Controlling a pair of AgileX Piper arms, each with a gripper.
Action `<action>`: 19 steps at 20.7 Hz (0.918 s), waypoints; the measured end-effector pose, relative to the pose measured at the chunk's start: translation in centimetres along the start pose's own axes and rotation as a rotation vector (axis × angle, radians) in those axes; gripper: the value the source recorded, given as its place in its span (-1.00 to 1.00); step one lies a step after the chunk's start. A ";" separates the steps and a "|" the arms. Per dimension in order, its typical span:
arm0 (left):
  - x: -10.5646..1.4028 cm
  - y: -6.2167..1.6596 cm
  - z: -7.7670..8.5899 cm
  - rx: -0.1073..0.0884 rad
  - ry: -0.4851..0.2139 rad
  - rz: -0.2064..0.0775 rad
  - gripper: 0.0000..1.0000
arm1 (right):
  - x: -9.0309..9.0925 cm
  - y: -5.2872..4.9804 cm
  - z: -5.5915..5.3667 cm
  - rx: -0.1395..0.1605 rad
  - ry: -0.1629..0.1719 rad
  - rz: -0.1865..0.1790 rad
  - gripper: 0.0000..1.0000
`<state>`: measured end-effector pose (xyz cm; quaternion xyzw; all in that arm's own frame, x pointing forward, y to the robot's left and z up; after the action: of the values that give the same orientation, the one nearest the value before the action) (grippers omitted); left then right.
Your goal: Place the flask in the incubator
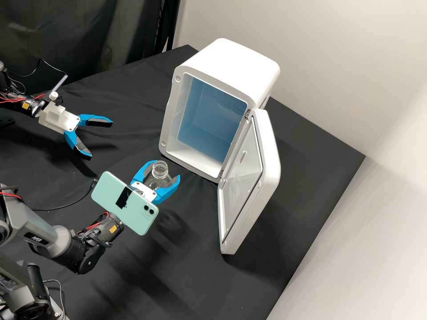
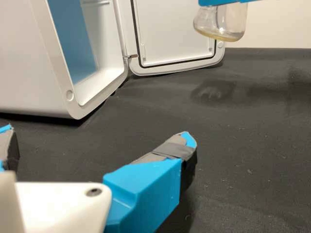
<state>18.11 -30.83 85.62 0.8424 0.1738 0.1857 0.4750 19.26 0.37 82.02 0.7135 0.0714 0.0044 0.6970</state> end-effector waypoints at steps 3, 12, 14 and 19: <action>0.0 0.00 0.0 0.000 -0.001 0.000 1.00 | 0.8 -0.2 0.0 -0.007 -0.001 -0.005 -1.00; 0.0 0.00 0.0 0.000 -0.001 0.000 1.00 | 4.1 0.5 0.1 -0.011 -0.014 0.054 -1.00; 0.0 0.00 0.0 0.000 -0.001 0.000 1.00 | 5.2 1.0 0.3 -0.006 -0.018 0.078 -1.00; 0.0 0.00 0.0 0.000 -0.001 0.000 1.00 | 8.1 1.8 0.1 -0.008 -0.009 0.137 -1.00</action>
<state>18.12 -30.84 85.61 0.8426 0.1737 0.1853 0.4750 27.41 1.06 83.05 0.7140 0.0193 0.0492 0.6982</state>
